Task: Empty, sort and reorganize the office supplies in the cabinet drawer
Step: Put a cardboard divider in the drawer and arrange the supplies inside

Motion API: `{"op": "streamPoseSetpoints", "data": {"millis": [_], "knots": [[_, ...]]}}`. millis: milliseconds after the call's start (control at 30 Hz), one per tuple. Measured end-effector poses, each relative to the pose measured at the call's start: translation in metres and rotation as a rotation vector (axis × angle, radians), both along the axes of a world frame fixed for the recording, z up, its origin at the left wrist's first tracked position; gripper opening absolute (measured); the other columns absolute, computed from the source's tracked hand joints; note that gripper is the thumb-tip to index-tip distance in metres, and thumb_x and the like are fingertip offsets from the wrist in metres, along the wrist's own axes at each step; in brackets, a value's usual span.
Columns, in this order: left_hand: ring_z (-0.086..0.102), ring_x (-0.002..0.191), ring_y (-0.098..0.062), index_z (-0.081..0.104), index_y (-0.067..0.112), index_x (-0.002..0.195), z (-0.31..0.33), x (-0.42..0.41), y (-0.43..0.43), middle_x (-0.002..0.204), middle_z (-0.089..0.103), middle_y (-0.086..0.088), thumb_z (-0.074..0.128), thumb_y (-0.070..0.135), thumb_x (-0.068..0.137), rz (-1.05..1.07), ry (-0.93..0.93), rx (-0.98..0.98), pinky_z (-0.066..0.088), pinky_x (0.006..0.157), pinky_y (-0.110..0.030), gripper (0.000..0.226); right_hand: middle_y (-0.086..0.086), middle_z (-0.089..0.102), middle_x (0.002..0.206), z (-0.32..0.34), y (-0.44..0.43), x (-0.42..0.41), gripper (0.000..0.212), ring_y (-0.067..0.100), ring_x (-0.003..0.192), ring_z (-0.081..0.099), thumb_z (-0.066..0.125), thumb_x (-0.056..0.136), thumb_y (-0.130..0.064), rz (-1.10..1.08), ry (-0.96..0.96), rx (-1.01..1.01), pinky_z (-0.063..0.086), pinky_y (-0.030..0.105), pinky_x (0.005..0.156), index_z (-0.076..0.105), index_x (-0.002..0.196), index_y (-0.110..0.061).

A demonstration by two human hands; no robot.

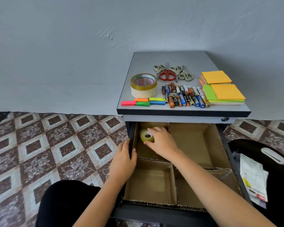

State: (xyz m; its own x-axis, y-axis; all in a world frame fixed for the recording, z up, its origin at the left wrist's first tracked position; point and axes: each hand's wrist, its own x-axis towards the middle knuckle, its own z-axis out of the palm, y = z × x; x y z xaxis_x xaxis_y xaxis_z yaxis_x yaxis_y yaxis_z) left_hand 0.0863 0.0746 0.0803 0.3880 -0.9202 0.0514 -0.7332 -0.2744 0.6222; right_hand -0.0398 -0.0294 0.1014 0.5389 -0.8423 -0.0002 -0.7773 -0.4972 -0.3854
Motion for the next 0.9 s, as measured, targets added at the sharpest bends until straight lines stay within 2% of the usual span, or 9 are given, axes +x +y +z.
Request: {"op": "streamPoseSetpoints", "data": {"millis": [200,467,600,700,800,900], "knots": [[0.041,0.129,-0.016,0.024,0.018,0.147,0.001,-0.001,0.000,0.149,0.032,0.000,0.038,0.031,0.100,0.007,0.034,0.013,0.033,0.084,-0.018,0.052,0.003,0.035,0.150,-0.015,-0.019,0.026,0.062,0.026,0.142,0.022,0.053,0.092,-0.044,-0.105,0.109,0.024,0.021,0.049,0.112,0.033,0.145,-0.020],[0.045,0.126,-0.016,0.025,0.018,0.147,0.001,0.000,0.000,0.147,0.034,0.000,0.039,0.031,0.099,0.023,0.042,-0.008,0.034,0.081,-0.017,0.051,0.004,0.040,0.146,-0.022,-0.023,0.037,0.059,0.027,0.140,0.025,0.054,0.090,-0.047,-0.153,0.176,-0.050,0.022,0.051,0.109,0.039,0.141,-0.019],[0.044,0.126,-0.016,0.025,0.020,0.147,0.001,0.000,0.001,0.147,0.035,0.001,0.039,0.032,0.099,0.022,0.062,-0.013,0.034,0.082,-0.019,0.051,0.006,0.037,0.146,-0.022,-0.023,0.033,0.067,0.029,0.139,0.025,0.059,0.086,-0.049,-0.131,0.157,-0.023,0.023,0.051,0.109,0.034,0.143,-0.022],[0.045,0.125,-0.016,0.025,0.020,0.147,0.002,0.000,0.001,0.147,0.035,0.002,0.038,0.032,0.099,0.026,0.072,-0.016,0.035,0.082,-0.020,0.051,0.009,0.040,0.142,-0.014,-0.022,0.028,0.065,0.030,0.134,0.032,0.061,0.088,-0.039,-0.104,0.169,-0.111,0.029,0.048,0.106,0.034,0.143,-0.019],[0.044,0.126,-0.016,0.024,0.020,0.147,0.003,0.000,0.001,0.147,0.034,0.001,0.038,0.032,0.099,0.027,0.074,-0.015,0.035,0.082,-0.020,0.051,0.011,0.051,0.131,-0.008,-0.020,0.019,0.044,0.030,0.124,0.042,0.058,0.090,-0.021,-0.045,0.371,-0.261,0.033,0.042,0.102,0.046,0.132,-0.010],[0.046,0.124,-0.016,0.025,0.019,0.147,0.003,0.000,0.001,0.147,0.035,0.001,0.039,0.031,0.099,0.028,0.084,-0.015,0.035,0.082,-0.019,0.051,0.013,0.057,0.124,-0.008,-0.018,0.012,0.035,0.030,0.120,0.047,0.054,0.090,-0.011,-0.011,0.560,-0.292,0.028,0.041,0.106,0.051,0.125,-0.004]]}}
